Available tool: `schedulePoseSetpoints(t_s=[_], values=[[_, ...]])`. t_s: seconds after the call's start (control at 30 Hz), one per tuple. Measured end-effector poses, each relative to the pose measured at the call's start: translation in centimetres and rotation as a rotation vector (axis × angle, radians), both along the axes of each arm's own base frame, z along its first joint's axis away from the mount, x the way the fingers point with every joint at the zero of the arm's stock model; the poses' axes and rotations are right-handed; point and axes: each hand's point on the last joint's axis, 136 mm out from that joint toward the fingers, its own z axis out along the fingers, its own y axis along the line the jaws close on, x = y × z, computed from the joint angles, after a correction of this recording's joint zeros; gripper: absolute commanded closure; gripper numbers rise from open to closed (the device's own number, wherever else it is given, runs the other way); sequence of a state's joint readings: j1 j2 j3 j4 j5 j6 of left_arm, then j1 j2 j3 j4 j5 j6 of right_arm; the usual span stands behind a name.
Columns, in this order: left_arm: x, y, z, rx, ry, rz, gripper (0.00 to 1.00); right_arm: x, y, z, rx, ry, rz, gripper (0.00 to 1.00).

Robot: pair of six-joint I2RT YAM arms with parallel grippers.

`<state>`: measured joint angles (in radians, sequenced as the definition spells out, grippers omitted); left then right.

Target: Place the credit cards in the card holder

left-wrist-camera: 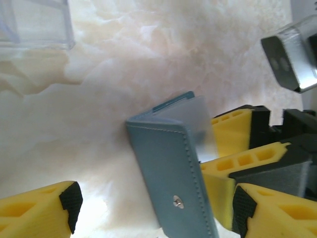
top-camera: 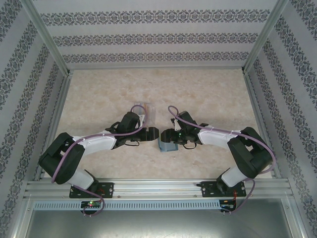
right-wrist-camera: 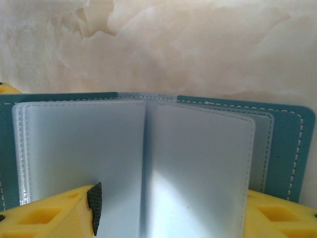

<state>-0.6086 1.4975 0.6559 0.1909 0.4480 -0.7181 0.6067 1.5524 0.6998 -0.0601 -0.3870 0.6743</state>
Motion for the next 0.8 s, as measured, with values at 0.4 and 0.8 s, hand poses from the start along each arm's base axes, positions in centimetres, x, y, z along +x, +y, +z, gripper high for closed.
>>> schedulePoseSetpoints(t_s=[0.4,0.8], values=[[-0.01,-0.44,-0.13,-0.029,0.008,-0.006,0.59,0.1,0.09,-0.03,-0.004,0.006,0.0,0.36],[0.14,-0.55,0.09,-0.037,-0.005,-0.007,0.5,0.09,0.06,-0.04,-0.006,0.008,0.0,0.36]])
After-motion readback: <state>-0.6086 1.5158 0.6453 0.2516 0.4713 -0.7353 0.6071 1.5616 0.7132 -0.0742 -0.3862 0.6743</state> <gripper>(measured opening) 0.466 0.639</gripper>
